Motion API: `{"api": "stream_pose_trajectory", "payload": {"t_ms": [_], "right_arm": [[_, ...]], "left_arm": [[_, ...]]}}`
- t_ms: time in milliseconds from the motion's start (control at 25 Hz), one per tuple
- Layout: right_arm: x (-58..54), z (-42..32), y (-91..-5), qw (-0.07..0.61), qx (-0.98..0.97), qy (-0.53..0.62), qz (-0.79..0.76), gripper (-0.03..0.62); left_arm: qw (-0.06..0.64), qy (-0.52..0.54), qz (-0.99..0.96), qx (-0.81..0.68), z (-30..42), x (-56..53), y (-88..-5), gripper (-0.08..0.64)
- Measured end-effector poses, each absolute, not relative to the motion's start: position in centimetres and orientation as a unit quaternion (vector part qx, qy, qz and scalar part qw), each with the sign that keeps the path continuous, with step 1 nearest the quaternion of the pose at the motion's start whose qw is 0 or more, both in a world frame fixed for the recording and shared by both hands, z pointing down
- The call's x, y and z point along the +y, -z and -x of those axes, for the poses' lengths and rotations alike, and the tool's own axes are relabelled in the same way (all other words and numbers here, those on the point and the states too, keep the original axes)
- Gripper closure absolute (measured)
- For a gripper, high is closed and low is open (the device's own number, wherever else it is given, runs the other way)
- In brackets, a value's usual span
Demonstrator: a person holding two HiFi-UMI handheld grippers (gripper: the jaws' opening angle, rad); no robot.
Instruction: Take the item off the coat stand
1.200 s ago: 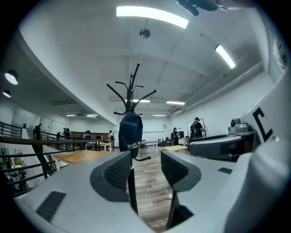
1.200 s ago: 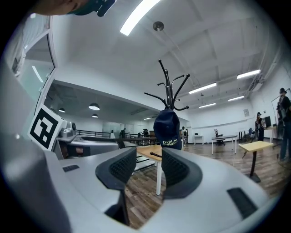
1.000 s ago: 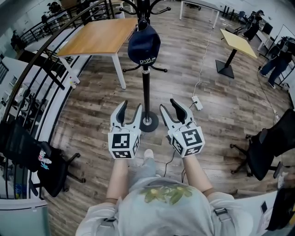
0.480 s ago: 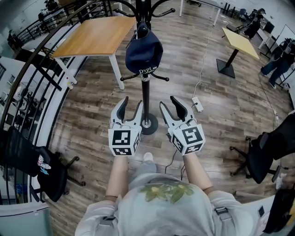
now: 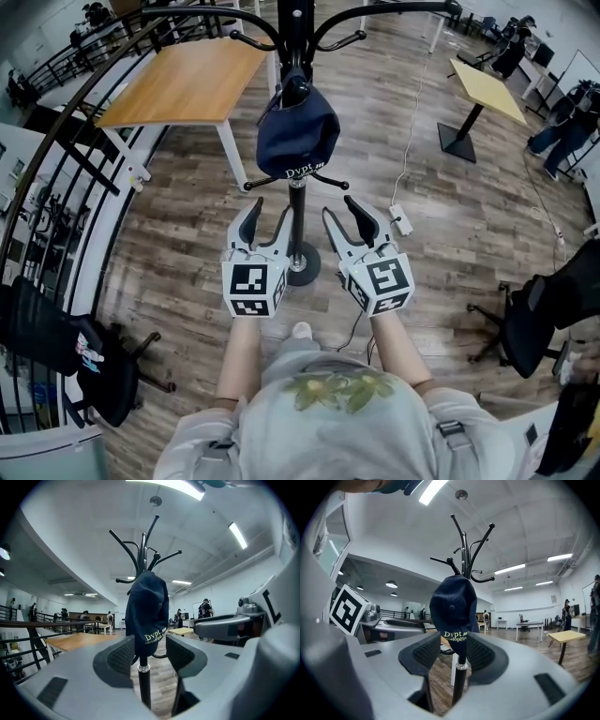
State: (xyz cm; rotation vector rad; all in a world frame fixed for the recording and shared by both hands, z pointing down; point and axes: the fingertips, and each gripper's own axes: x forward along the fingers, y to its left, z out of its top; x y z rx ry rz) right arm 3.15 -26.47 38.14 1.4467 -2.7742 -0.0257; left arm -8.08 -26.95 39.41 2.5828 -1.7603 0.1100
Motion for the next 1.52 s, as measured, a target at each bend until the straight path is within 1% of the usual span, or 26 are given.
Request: {"api": "stream_pose_trajectory", "payload": {"t_ms": [440,920,1080,1160,1360,1440,1520], "right_arm": [[-31.4,-2.1,-39.3,0.007,-0.878,0.008,-0.479,0.430],[-34.3,-2.1,-39.3,-0.008,-0.872,-0.006,-0.490,0.430],[-35.5,-2.2,-38.6,-0.018,-0.871,-0.009,-0.491,0.430],[-35.8,-2.2,-38.1,-0.025,-0.872,-0.008,-0.489,0.431],[-36.5,-1.8,-37.7,-0.023,-0.875,-0.004,-0.483,0.469],[-36.6,-1.6,-37.8,-0.020,-0.878,-0.005,-0.478,0.495],[-36.4,-1.3,-37.8,-0.018,-0.880,-0.001,-0.474,0.548]], "left_arm": [[-0.002,-0.037,-0.838,-0.545,8.2,-32.2,-40.1,0.353],[-0.011,-0.027,-0.843,-0.537,8.3,-34.4,-39.3,0.353],[-0.013,-0.028,-0.841,-0.541,8.5,-35.0,-38.8,0.359],[-0.013,-0.027,-0.837,-0.546,8.8,-35.2,-38.7,0.376],[-0.010,-0.023,-0.828,-0.560,9.6,-35.5,-38.7,0.402],[-0.009,-0.024,-0.827,-0.562,9.7,-35.6,-38.6,0.405],[-0.007,-0.022,-0.827,-0.562,9.7,-35.6,-38.6,0.414]]}}
